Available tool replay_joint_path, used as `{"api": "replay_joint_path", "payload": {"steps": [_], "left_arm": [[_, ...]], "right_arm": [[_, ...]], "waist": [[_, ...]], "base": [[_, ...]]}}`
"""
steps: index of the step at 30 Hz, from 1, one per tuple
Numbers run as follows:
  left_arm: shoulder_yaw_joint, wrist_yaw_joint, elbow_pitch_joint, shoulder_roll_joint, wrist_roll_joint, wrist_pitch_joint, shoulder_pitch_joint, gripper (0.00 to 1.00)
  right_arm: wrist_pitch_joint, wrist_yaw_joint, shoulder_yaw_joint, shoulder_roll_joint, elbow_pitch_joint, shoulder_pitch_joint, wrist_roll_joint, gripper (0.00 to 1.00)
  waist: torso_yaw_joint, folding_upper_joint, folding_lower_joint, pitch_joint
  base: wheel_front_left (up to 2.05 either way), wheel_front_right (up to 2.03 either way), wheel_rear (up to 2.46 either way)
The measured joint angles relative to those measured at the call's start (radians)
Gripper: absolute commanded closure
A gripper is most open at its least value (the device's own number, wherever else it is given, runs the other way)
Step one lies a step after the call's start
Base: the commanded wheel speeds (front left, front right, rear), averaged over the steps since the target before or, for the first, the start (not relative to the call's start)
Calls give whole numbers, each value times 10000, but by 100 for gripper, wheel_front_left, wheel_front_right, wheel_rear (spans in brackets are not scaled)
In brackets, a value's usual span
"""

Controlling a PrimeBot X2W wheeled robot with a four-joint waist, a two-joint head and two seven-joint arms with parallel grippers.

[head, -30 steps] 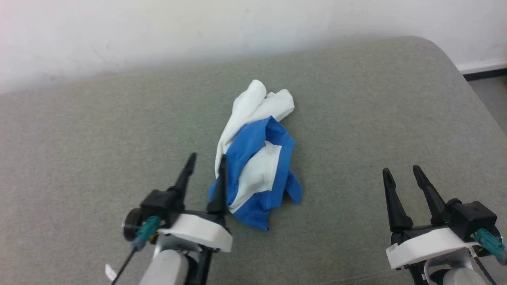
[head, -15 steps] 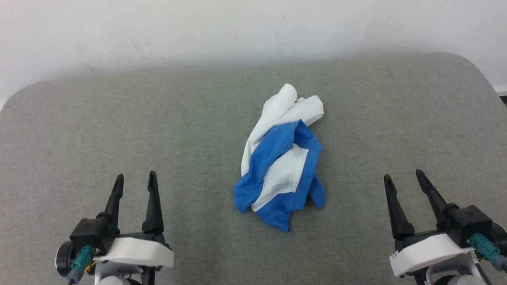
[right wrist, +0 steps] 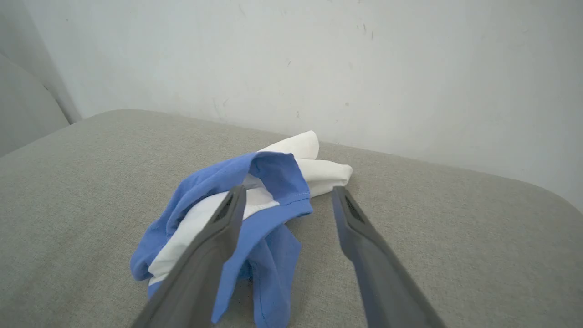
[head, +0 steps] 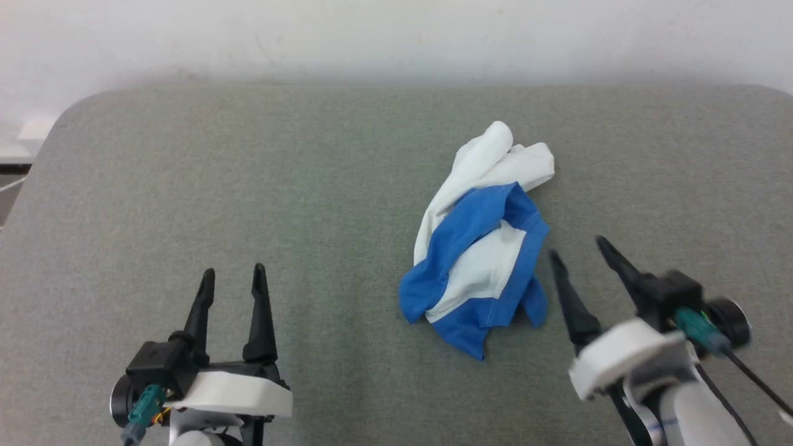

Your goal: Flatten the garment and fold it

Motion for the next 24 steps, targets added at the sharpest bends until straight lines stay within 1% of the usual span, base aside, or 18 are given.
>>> {"api": "replay_joint_path", "payload": {"steps": [2,4,10,14,20,21,22,23,24], "left_arm": [[-63,-4,-17,-58,0,0,-36,0],[-153,-73,-4,-84,-10,0,-124,0],[-445,-259,138,-161,-82,0,-688,0],[-558,-265,161,-169,-84,0,-946,0],[-780,-259,182,-184,-291,0,-1236,0],[-800,-247,182,-188,-297,0,-1261,0],[-825,-244,186,-188,-303,0,-1275,0],[-851,-234,190,-188,-320,0,-1279,0],[-880,-215,198,-190,-343,0,-1280,0]], "right_arm": [[458,0,453,-148,316,-626,132,0],[1106,0,974,-502,782,-1260,326,0],[2422,0,2061,-1260,1929,-2841,1292,0],[2853,0,2807,-1618,2543,-3717,1919,0],[2959,0,3862,-2088,3055,-4664,2621,0],[2957,0,4038,-2117,3085,-4796,2767,22],[2959,0,4203,-2159,3124,-4924,2894,53],[2951,0,4339,-2199,3156,-5043,3020,92],[2943,0,4443,-2232,3187,-5148,3139,100]], "waist": [[112,0,-1,113],[231,1,0,215],[584,0,1,572],[747,0,0,876],[929,0,1,1290],[941,0,1,1353],[948,0,1,1412],[952,0,1,1466],[951,0,1,1509]], "base": [[0,0,0],[0,0,0],[0,0,0],[0,0,0],[0,0,0],[0,0,0],[0,0,0],[0,0,0],[0,0,0]]}}
